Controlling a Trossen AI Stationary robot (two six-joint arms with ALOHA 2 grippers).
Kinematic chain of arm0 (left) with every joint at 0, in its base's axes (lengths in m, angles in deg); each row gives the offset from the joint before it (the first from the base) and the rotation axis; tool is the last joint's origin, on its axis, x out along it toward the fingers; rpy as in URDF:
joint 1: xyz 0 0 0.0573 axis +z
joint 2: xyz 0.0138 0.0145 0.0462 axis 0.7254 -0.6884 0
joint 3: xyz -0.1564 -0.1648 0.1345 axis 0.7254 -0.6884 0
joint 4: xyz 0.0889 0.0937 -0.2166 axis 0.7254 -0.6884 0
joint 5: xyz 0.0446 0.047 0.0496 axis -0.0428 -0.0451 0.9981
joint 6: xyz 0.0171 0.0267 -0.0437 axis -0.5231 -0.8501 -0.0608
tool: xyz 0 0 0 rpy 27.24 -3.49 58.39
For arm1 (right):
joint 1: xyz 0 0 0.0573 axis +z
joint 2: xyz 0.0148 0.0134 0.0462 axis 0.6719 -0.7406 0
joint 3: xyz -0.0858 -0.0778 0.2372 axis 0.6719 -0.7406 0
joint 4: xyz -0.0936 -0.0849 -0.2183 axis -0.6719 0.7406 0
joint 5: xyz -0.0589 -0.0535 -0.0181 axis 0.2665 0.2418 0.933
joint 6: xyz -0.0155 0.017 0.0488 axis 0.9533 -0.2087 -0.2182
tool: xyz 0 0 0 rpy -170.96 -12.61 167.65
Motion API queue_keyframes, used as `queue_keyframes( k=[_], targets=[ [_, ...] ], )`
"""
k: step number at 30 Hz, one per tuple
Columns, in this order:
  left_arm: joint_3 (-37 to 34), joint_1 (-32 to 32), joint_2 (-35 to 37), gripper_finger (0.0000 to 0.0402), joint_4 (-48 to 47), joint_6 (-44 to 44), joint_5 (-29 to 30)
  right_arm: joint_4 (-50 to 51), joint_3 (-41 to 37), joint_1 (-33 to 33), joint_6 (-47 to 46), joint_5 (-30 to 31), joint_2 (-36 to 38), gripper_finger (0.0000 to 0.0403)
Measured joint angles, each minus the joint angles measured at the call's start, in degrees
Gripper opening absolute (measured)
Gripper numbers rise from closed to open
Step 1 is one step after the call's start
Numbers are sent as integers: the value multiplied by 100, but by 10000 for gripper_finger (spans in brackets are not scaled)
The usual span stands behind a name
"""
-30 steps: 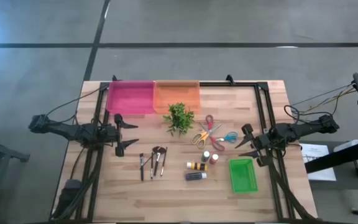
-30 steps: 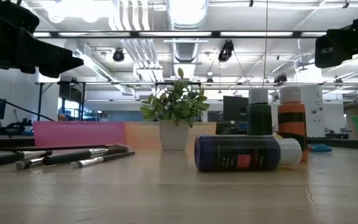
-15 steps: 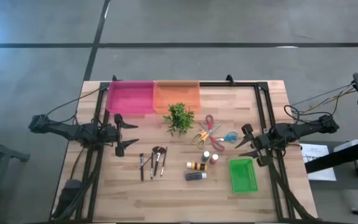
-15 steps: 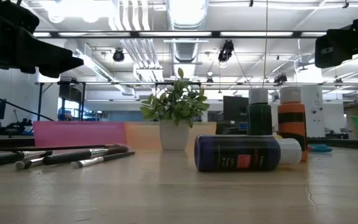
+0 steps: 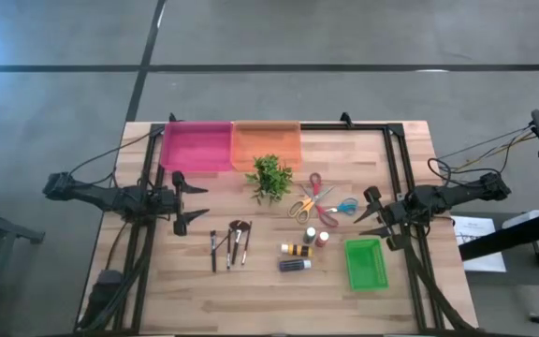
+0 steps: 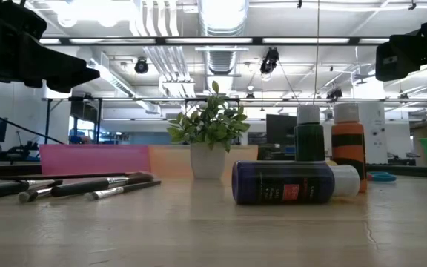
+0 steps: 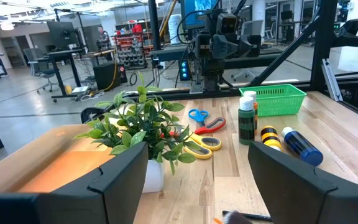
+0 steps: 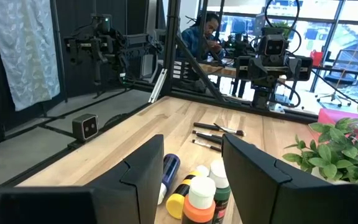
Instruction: Pick & Place Paint Supplies
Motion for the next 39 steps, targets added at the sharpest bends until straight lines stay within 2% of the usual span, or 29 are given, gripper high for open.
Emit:
queue_keyframes(
  k=[28,39],
  targets=[
    [0,1,-2,287,-1,0,-1,-94,1,1,101,1,1,162],
    [2,-1,0,287,-1,0,1,-97,-1,2,-1802,1,1,162]
  ],
)
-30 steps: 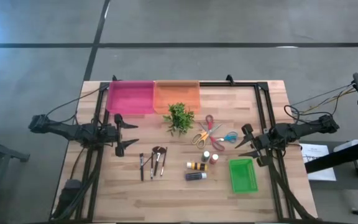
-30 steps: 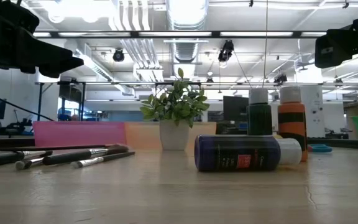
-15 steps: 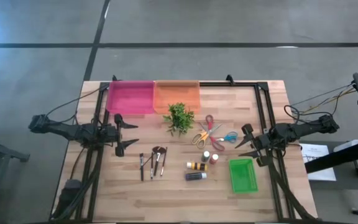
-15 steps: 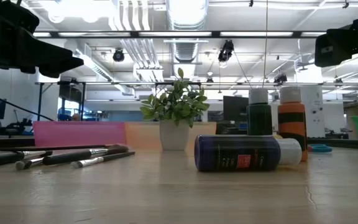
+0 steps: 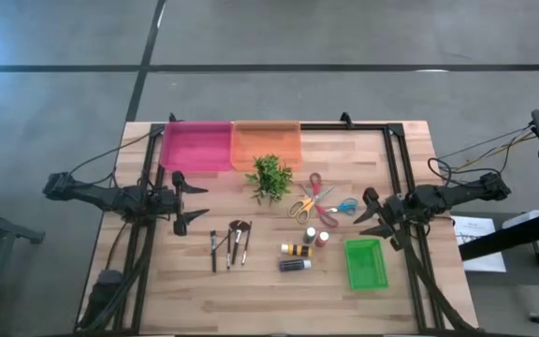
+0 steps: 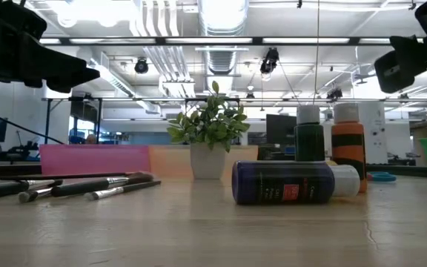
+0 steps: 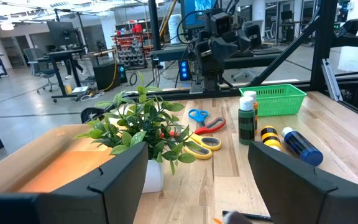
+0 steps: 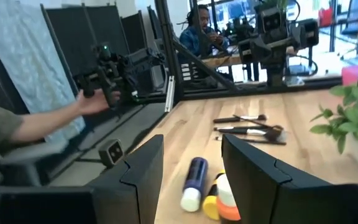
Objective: Pick & Place Paint Supplies
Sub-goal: Put the orange paint bottle into the green bin
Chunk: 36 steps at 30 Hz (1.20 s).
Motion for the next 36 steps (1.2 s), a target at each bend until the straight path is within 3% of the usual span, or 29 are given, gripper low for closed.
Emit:
queue_keyframes(
  k=[8,14,21,36],
  targets=[
    [-2,1,-2,287,138,40,11,-407,0,0,-33,0,-2,162],
    [0,1,1,287,878,881,-71,-1548,2,0,668,0,1,162],
    [-2,1,3,287,1482,-315,-71,-1888,2,0,1244,19,1,162],
    [-4,-1,-2,287,1383,-45,-500,-1897,0,0,1420,165,1,162]
  ],
)
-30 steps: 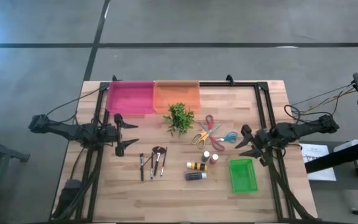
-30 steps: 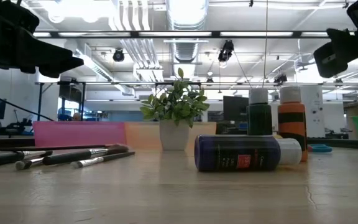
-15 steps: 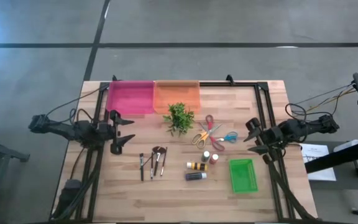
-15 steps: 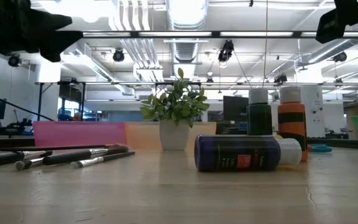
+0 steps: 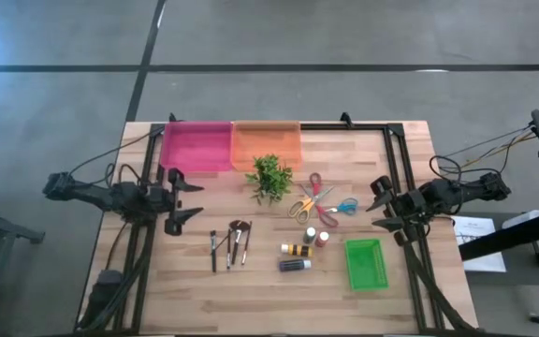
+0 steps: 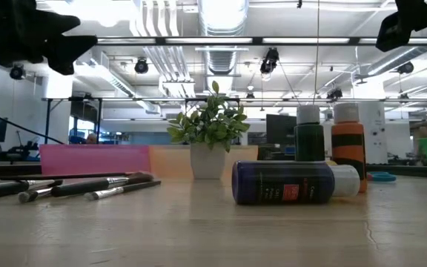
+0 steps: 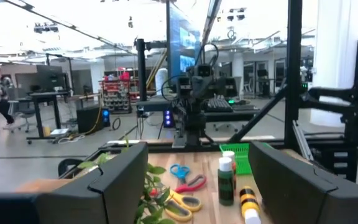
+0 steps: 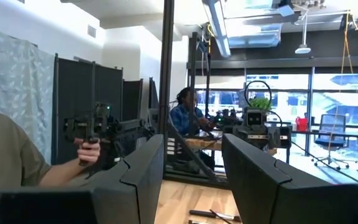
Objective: Pick & Place Paint Supplies
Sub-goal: Put the orange paint bottle into the green bin
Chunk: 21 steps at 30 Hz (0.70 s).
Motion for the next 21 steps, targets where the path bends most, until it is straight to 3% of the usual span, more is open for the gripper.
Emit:
queue_keyframes(
  k=[5,12,14,18,21],
  targets=[
    [0,0,0,287,293,10,22,-4,1,0,225,-1,-4,162],
    [17,0,2,287,1389,-832,7,-265,2,-1,667,310,-30,162],
    [203,4,-13,287,1321,-928,-210,-377,7,-1,690,382,-90,162],
    [777,2,-321,287,1381,-1328,-758,-87,351,0,651,384,-513,162],
    [1280,2,-860,287,1329,-1593,-929,380,873,1,544,384,-1285,162]
  ],
)
